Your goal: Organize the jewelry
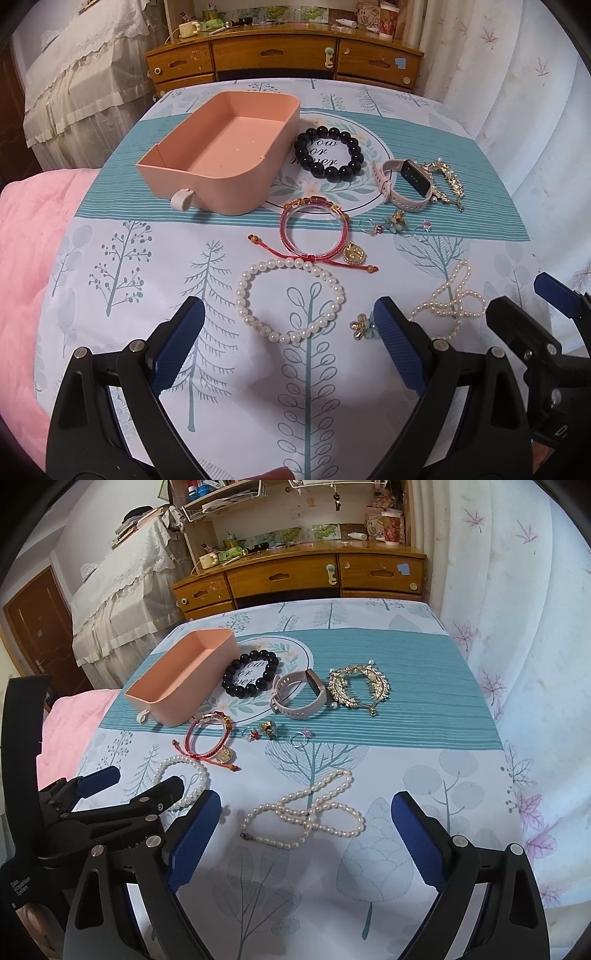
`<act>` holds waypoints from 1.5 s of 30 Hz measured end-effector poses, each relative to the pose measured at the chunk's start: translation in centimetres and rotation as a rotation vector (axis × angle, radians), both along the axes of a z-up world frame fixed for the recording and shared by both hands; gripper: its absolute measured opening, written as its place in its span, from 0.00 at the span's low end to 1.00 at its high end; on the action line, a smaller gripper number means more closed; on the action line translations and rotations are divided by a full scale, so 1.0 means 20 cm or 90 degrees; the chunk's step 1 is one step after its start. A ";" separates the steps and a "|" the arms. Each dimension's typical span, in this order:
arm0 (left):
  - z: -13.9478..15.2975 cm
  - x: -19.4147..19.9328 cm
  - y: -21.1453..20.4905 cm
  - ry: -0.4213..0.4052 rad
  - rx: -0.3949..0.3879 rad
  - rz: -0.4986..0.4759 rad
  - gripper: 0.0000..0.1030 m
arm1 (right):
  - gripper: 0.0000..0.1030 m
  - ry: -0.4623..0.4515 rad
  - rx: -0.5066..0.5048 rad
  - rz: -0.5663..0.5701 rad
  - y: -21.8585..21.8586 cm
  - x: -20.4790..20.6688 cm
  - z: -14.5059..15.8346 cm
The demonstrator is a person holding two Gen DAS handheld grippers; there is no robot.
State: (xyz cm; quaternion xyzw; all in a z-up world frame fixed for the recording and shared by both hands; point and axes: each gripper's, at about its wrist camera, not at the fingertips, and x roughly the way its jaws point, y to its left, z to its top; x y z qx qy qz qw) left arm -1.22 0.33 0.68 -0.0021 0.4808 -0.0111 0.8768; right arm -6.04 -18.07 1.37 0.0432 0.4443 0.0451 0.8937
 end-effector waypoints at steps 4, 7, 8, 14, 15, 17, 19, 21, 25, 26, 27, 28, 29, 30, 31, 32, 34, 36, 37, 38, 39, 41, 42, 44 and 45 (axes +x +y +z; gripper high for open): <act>0.01 -0.01 0.01 0.001 0.001 0.003 0.89 | 0.90 0.003 0.002 0.001 -0.01 -0.02 0.00; 0.01 -0.01 0.02 0.000 0.003 0.003 0.89 | 0.90 0.007 0.006 0.006 -0.01 -0.02 0.00; 0.01 -0.02 0.02 0.000 0.004 0.003 0.89 | 0.89 0.009 0.008 0.007 -0.01 -0.02 0.00; -0.01 -0.02 0.00 0.006 0.010 -0.001 0.89 | 0.89 0.024 0.016 0.010 -0.03 0.02 -0.03; -0.01 -0.01 0.00 0.007 0.010 -0.001 0.89 | 0.89 0.027 0.017 0.013 -0.03 0.03 -0.03; -0.01 -0.01 0.01 0.010 0.008 0.002 0.89 | 0.89 0.027 0.012 0.017 -0.03 0.04 -0.03; -0.03 0.00 0.02 0.015 0.004 0.004 0.89 | 0.89 0.026 0.001 0.020 -0.02 0.05 -0.04; -0.04 0.01 0.03 0.020 0.002 0.007 0.89 | 0.89 0.027 0.000 0.025 -0.01 0.06 -0.04; -0.05 0.03 0.05 0.030 -0.003 0.009 0.89 | 0.89 0.031 -0.008 0.040 0.02 0.08 -0.04; -0.05 0.04 0.05 0.031 -0.003 0.009 0.89 | 0.89 0.029 -0.011 0.043 0.03 0.08 -0.04; -0.06 0.05 0.05 0.032 -0.003 0.010 0.89 | 0.89 0.027 -0.015 0.047 0.03 0.09 -0.04; -0.06 0.05 0.06 0.033 -0.003 0.011 0.89 | 0.89 0.025 -0.019 0.050 0.04 0.09 -0.03; -0.06 0.06 0.06 0.036 -0.004 0.011 0.89 | 0.89 0.024 -0.025 0.054 0.04 0.10 -0.03; -0.06 0.06 0.07 0.038 -0.006 0.010 0.89 | 0.89 0.024 -0.027 0.057 0.04 0.10 -0.03; -0.06 0.07 0.07 0.040 -0.009 0.008 0.89 | 0.89 0.025 -0.032 0.063 0.05 0.11 -0.03; -0.06 0.07 0.07 0.041 -0.011 0.006 0.89 | 0.89 0.025 -0.034 0.067 0.05 0.11 -0.03; -0.06 0.08 0.08 0.039 -0.012 0.005 0.89 | 0.89 0.026 -0.040 0.076 0.05 0.12 -0.02; -0.05 0.08 0.08 0.034 -0.005 0.005 0.89 | 0.89 0.023 -0.045 0.085 0.06 0.12 -0.01; -0.05 0.09 0.08 0.032 -0.002 0.003 0.89 | 0.89 0.022 -0.047 0.088 0.06 0.12 -0.01; -0.05 0.09 0.08 0.031 -0.001 0.001 0.89 | 0.89 0.021 -0.050 0.092 0.05 0.13 0.00; -0.05 0.09 0.08 0.032 -0.001 -0.001 0.89 | 0.89 0.020 -0.050 0.096 0.05 0.13 0.01; -0.04 0.09 0.08 0.033 -0.010 -0.009 0.88 | 0.89 0.019 -0.051 0.105 0.05 0.13 0.02; -0.04 0.09 0.09 0.032 -0.013 -0.011 0.87 | 0.89 0.018 -0.055 0.108 0.05 0.13 0.03; -0.02 0.08 0.08 0.025 -0.009 -0.016 0.87 | 0.90 0.015 -0.068 0.115 0.05 0.13 0.04; -0.01 0.08 0.08 0.023 -0.005 -0.018 0.86 | 0.90 0.016 -0.073 0.122 0.05 0.13 0.04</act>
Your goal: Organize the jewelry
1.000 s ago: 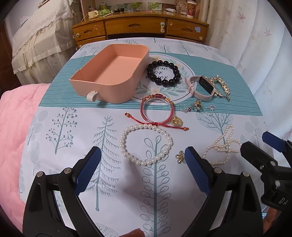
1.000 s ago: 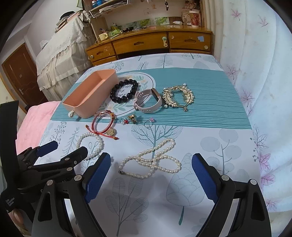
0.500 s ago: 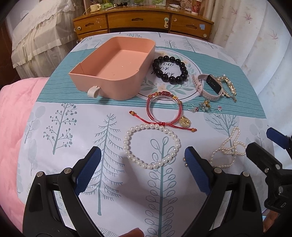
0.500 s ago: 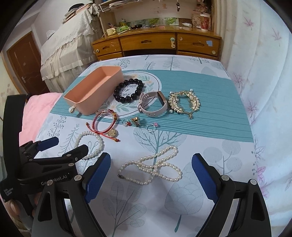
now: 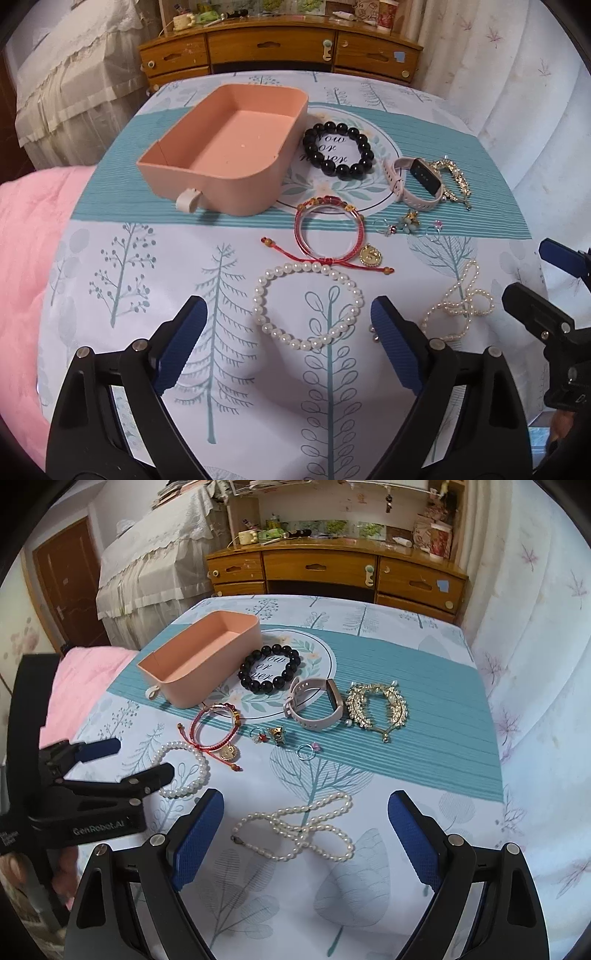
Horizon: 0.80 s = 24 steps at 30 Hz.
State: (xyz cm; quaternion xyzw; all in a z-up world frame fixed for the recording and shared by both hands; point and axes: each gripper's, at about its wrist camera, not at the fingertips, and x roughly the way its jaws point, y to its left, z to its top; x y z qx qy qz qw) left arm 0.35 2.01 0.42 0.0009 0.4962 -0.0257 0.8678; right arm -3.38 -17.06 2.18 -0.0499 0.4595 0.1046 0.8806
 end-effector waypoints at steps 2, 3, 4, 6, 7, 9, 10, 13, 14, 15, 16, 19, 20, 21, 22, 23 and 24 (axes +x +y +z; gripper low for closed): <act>0.02 0.00 0.01 -0.006 0.009 -0.009 0.86 | 0.90 0.006 -0.006 0.013 0.00 0.00 0.00; 0.02 0.00 0.01 -0.006 0.010 -0.013 0.84 | 0.90 0.010 -0.007 0.019 0.00 0.00 -0.01; 0.03 0.01 0.03 -0.004 0.009 -0.016 0.83 | 0.90 0.016 -0.009 0.022 0.00 0.01 -0.02; 0.04 0.02 0.07 0.003 0.007 -0.020 0.75 | 0.90 0.029 -0.010 0.026 0.00 0.01 -0.04; 0.03 0.04 0.10 0.015 0.006 -0.024 0.75 | 0.90 0.041 -0.010 0.031 -0.01 0.01 -0.06; 0.01 0.06 0.16 0.040 -0.005 -0.037 0.75 | 0.90 0.056 -0.009 0.039 -0.02 0.01 -0.09; 0.00 0.08 0.19 0.060 -0.018 -0.045 0.75 | 0.90 0.055 -0.009 0.043 -0.02 0.01 -0.11; -0.05 0.09 0.27 0.097 -0.053 -0.055 0.70 | 0.90 0.077 0.001 0.046 -0.04 0.01 -0.15; -0.06 0.09 0.29 0.105 -0.064 -0.056 0.66 | 0.90 0.084 0.005 0.045 -0.05 0.01 -0.17; -0.08 0.09 0.30 0.111 -0.072 -0.057 0.64 | 0.90 0.087 0.009 0.044 -0.06 0.01 -0.18; -0.09 0.09 0.31 0.115 -0.081 -0.061 0.63 | 0.90 0.090 0.012 0.045 -0.06 0.01 -0.20; -0.13 0.10 0.31 0.124 -0.098 -0.066 0.61 | 0.90 0.101 0.015 0.052 -0.06 0.01 -0.23; -0.14 0.11 0.30 0.126 -0.100 -0.069 0.60 | 0.90 0.104 0.013 0.056 -0.05 0.02 -0.24; -0.15 0.11 0.29 0.129 -0.099 -0.071 0.58 | 0.90 0.107 0.008 0.062 -0.05 0.01 -0.26; -0.16 0.12 0.28 0.131 -0.098 -0.076 0.57 | 0.90 0.109 0.001 0.067 -0.04 0.01 -0.28; -0.17 0.13 0.26 0.133 -0.097 -0.081 0.57 | 0.90 0.109 -0.006 0.072 -0.03 0.02 -0.29; -0.17 0.14 0.25 0.135 -0.096 -0.084 0.56 | 0.90 0.108 -0.013 0.078 -0.02 0.02 -0.30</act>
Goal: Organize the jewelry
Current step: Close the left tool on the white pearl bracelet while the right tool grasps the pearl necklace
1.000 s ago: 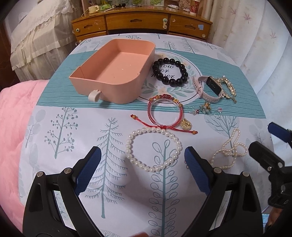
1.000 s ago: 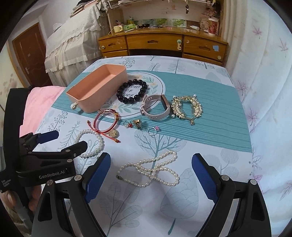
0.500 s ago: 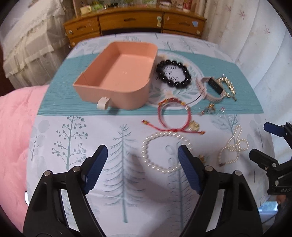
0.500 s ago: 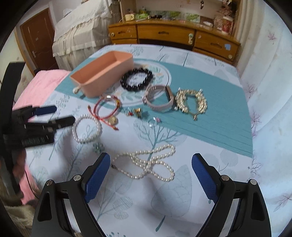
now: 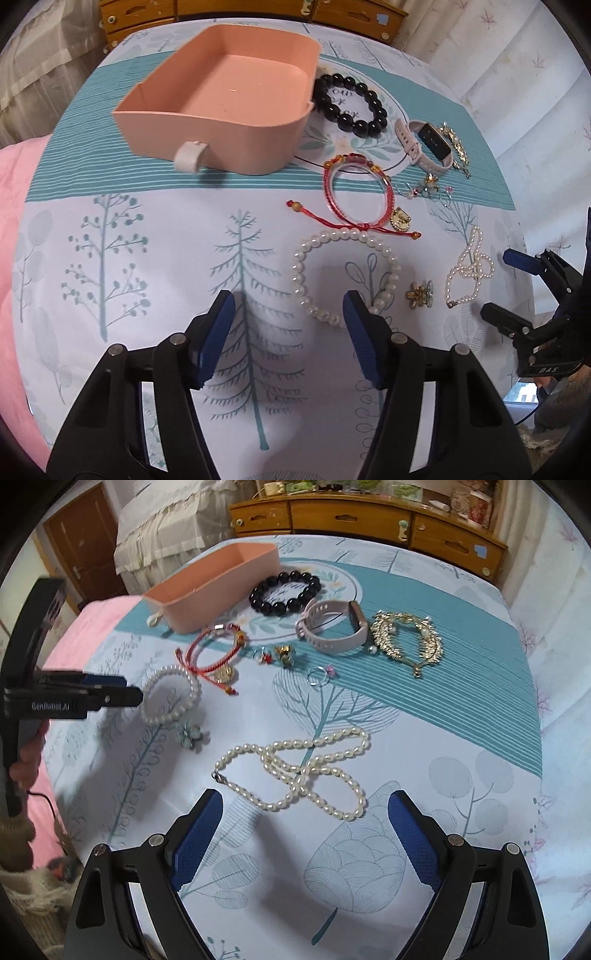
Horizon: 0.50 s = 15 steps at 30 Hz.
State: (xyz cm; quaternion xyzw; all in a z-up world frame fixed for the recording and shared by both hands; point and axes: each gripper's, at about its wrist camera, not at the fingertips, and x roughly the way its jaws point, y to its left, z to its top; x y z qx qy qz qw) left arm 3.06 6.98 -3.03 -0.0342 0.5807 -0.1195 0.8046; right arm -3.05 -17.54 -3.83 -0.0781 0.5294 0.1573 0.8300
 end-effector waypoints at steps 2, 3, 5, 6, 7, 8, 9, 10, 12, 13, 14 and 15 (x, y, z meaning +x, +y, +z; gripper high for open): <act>-0.01 0.02 -0.04 -0.009 0.013 -0.011 0.56 | 0.90 -0.002 -0.012 0.007 0.01 0.00 -0.02; -0.01 0.03 -0.06 -0.012 0.018 -0.015 0.56 | 0.90 -0.001 -0.015 0.009 0.01 0.01 -0.03; -0.01 0.05 -0.09 -0.014 0.028 -0.025 0.56 | 0.90 0.005 -0.017 0.013 0.01 0.02 -0.06; -0.01 0.06 -0.10 -0.015 0.034 -0.028 0.55 | 0.90 0.007 -0.017 0.015 0.01 0.02 -0.07; -0.01 0.07 -0.13 -0.018 0.050 -0.035 0.53 | 0.90 0.003 -0.020 0.018 0.02 0.02 -0.08; -0.01 0.08 -0.15 -0.022 0.067 -0.042 0.49 | 0.90 -0.006 -0.029 0.026 0.04 0.02 -0.08; -0.01 0.08 -0.17 -0.025 0.084 -0.049 0.45 | 0.90 -0.014 -0.041 0.035 0.05 0.02 -0.09; -0.02 0.09 -0.19 -0.029 0.103 -0.059 0.42 | 0.89 -0.018 -0.050 0.043 0.06 0.02 -0.10; -0.01 0.09 -0.22 -0.033 0.107 -0.078 0.29 | 0.87 -0.031 -0.049 0.059 0.08 0.01 -0.10; -0.01 0.09 -0.24 -0.034 0.110 -0.088 0.27 | 0.82 -0.036 -0.047 0.067 0.09 0.01 -0.09; 0.00 0.09 -0.24 -0.033 0.108 -0.096 0.21 | 0.77 -0.038 -0.046 0.073 0.09 0.01 -0.09; 0.00 0.09 -0.24 -0.033 0.109 -0.101 0.16 | 0.73 -0.044 -0.044 0.081 0.10 0.01 -0.08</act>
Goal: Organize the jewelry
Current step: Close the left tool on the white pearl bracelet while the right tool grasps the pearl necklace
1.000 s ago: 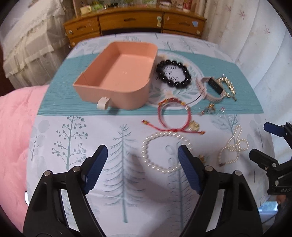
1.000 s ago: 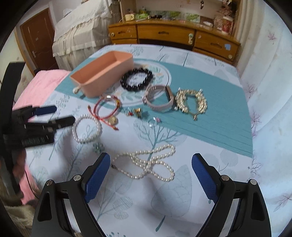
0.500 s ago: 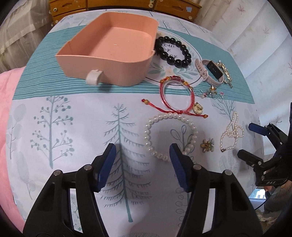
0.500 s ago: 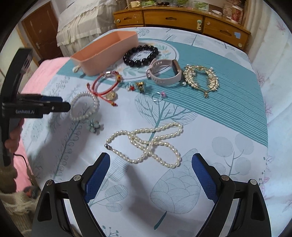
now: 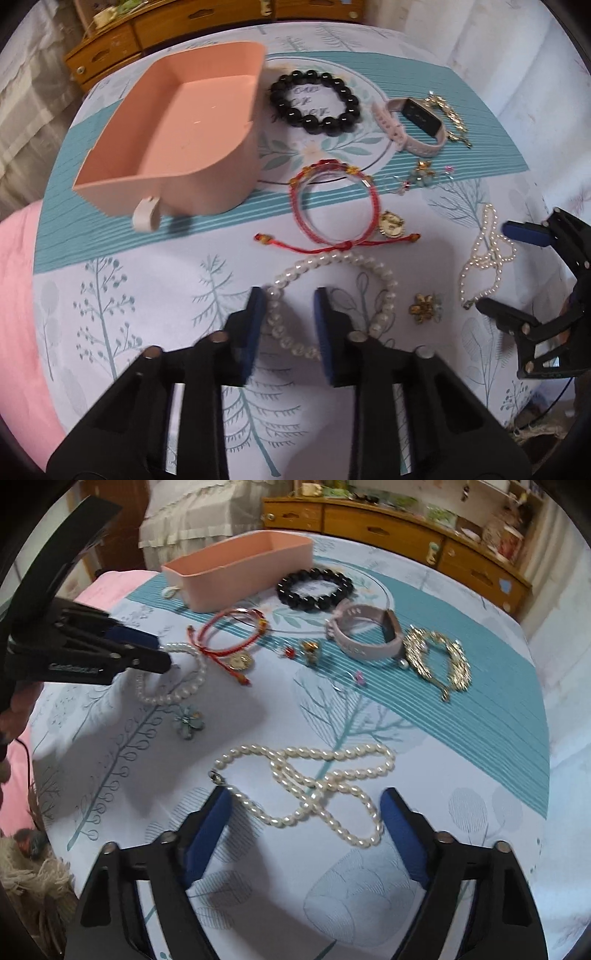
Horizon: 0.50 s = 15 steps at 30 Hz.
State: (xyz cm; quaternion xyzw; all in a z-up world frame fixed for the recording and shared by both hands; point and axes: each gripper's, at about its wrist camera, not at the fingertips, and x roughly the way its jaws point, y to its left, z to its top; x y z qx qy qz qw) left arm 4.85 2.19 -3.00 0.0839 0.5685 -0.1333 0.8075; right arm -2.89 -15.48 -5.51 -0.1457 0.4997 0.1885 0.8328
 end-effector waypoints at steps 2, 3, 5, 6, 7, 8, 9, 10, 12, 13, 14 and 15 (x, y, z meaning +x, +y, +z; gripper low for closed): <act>0.01 0.00 -0.03 0.004 0.001 -0.013 0.06 | 0.58 -0.006 0.003 0.006 0.01 0.01 0.01; 0.00 0.01 -0.04 0.004 0.005 -0.015 0.05 | 0.53 -0.010 0.005 0.006 0.02 0.01 0.01; 0.00 0.02 -0.06 0.002 0.006 -0.013 0.05 | 0.20 -0.014 0.007 0.001 0.01 0.02 0.03; 0.00 0.02 -0.05 0.003 -0.001 -0.011 0.05 | 0.14 -0.014 0.006 -0.004 0.01 0.03 0.03; -0.01 0.03 -0.05 0.004 -0.008 -0.007 0.05 | 0.14 -0.009 0.014 -0.011 0.00 0.04 0.03; 0.00 0.04 -0.04 0.011 -0.027 0.003 0.05 | 0.14 -0.006 0.022 -0.014 -0.01 0.05 0.03; 0.00 0.04 -0.02 0.018 -0.044 0.012 0.05 | 0.13 -0.002 0.033 -0.020 -0.02 0.05 0.04; -0.01 0.05 0.00 0.023 -0.055 0.020 0.05 | 0.13 0.000 0.042 -0.025 -0.03 0.05 0.04; -0.01 0.05 0.03 0.030 -0.065 0.039 0.05 | 0.04 0.000 0.058 -0.034 -0.05 0.05 0.05; 0.00 0.05 0.04 0.026 -0.066 0.044 0.05 | 0.04 0.005 0.068 -0.042 -0.06 0.05 0.07; 0.01 0.04 0.05 0.022 -0.068 0.047 0.05 | 0.04 0.006 0.077 -0.047 -0.07 0.05 0.09; 0.02 0.02 0.06 0.018 -0.070 0.049 0.05 | 0.04 0.004 0.081 -0.050 -0.07 0.05 0.10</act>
